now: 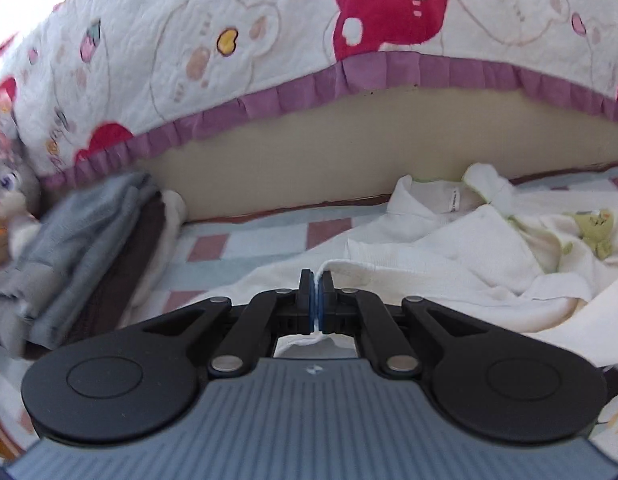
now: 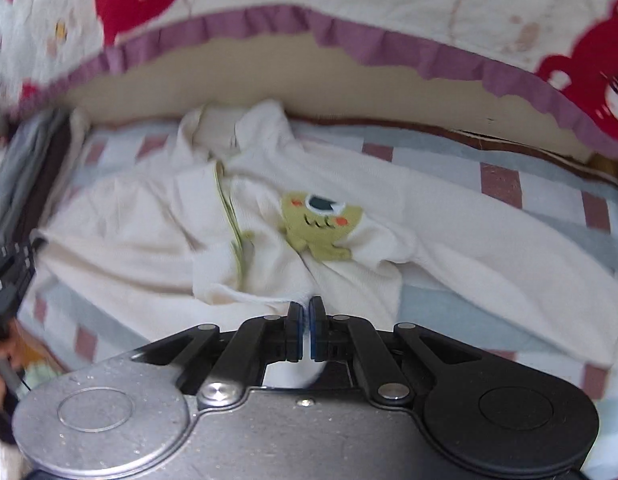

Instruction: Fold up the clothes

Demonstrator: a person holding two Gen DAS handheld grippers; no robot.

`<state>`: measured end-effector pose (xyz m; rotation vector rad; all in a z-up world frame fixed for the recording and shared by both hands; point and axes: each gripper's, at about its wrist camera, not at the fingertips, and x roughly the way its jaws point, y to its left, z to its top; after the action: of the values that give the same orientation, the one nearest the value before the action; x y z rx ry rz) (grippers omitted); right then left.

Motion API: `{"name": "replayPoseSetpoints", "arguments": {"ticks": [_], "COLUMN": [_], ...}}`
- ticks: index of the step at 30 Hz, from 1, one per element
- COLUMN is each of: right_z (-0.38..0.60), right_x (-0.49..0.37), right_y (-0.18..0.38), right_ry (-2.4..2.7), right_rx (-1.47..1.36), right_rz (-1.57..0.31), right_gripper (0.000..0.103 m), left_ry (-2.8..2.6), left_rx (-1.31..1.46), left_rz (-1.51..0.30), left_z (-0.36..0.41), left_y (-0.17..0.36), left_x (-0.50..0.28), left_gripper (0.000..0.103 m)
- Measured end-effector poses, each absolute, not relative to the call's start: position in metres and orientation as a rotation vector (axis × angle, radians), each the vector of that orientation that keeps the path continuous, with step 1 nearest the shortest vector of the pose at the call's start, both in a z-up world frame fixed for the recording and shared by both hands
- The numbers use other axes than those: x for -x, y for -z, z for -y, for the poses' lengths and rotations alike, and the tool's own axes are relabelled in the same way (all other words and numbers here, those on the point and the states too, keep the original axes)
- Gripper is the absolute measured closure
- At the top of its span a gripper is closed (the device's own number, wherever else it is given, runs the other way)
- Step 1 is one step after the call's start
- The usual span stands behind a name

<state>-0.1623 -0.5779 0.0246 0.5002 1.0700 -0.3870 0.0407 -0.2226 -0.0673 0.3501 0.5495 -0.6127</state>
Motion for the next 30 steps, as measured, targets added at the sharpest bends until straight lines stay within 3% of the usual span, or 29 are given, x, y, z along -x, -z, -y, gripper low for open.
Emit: {"name": "replayPoseSetpoints", "arguments": {"ticks": [3, 7, 9, 15, 21, 30], "right_z": [0.549, 0.513, 0.485, 0.474, 0.498, 0.494], "right_x": [0.184, 0.213, 0.240, 0.268, 0.227, 0.257], "right_y": [0.000, 0.040, 0.045, 0.038, 0.048, 0.034], "right_ry": [0.457, 0.648, 0.732, 0.839, 0.861, 0.790], "right_rx": [-0.574, -0.672, -0.644, -0.587, -0.533, -0.558], "right_rz": [-0.876, -0.751, -0.693, -0.754, -0.838, -0.733], "right_gripper": [0.099, 0.099, 0.099, 0.099, 0.099, 0.099], "left_ry": [0.650, 0.672, 0.707, 0.718, 0.729, 0.688], "left_rx": [-0.220, -0.151, 0.009, 0.046, 0.021, 0.052], "left_rz": [-0.628, -0.804, -0.858, -0.862, -0.878, -0.786], "left_z": [0.190, 0.149, 0.131, 0.131, 0.112, 0.085], "left_y": [0.092, 0.139, 0.145, 0.147, 0.134, 0.086], "left_x": [-0.049, -0.074, -0.098, -0.101, -0.066, -0.052], "left_gripper": [0.101, 0.101, 0.101, 0.102, 0.101, 0.101]}}
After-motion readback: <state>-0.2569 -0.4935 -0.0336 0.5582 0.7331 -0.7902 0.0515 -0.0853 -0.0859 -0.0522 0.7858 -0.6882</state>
